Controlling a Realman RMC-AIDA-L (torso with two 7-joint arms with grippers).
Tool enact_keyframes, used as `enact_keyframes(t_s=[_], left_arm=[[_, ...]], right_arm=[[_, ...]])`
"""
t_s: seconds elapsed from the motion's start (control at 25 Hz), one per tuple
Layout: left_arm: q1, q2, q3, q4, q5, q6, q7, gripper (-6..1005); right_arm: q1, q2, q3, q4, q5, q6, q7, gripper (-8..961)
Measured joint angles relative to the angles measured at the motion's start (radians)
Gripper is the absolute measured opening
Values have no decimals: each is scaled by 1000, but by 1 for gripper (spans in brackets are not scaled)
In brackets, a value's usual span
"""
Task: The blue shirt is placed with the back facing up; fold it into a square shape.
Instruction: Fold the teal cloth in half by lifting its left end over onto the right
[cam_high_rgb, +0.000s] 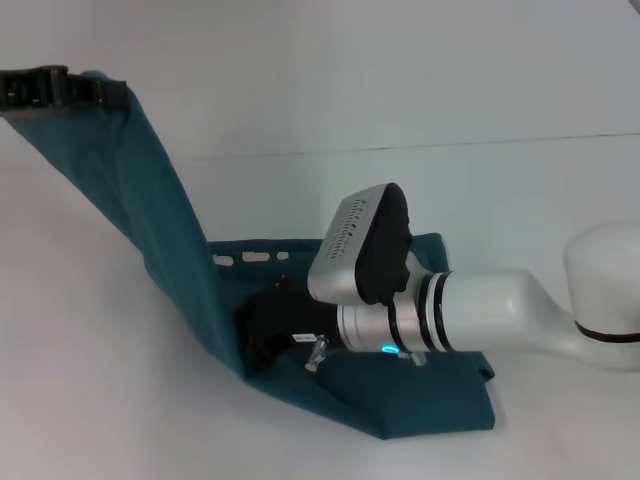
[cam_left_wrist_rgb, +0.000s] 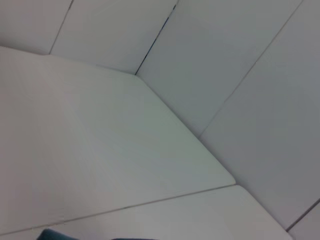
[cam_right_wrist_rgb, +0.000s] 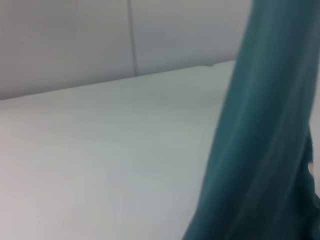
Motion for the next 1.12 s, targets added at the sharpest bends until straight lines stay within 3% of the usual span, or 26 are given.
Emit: enact_keyframes(t_s=[0.16,0.28,0.48,0.72,0.8,1.0,1.12], left_arm=[[17,0,0,1,2,10,7,62],[24,0,0,0,12,24,26,63],[19,-2,26,-6,16,43,44,62],[-7,-7,97,-1,16,55,45,63],[-23,-10,134,-1,14,56,44,63],[-64,-19,185,-6,14,54,35,62],[-94,-38,211,-8,15,49,31,62]], right_arm=[[-8,0,-9,-16,4,-5,12,0],[-61,-14,20,-53,41,9,13,0],[-166,-43,220,-70,53,-46,8,0],[-301,-98,492,-71,46,-196,13,0],[-339,-121,543,-77,44,-238,20,0],[-425,-204,623,-77,43,-324,74,0],[-464,-228,671,-78,42,-353,84,0]])
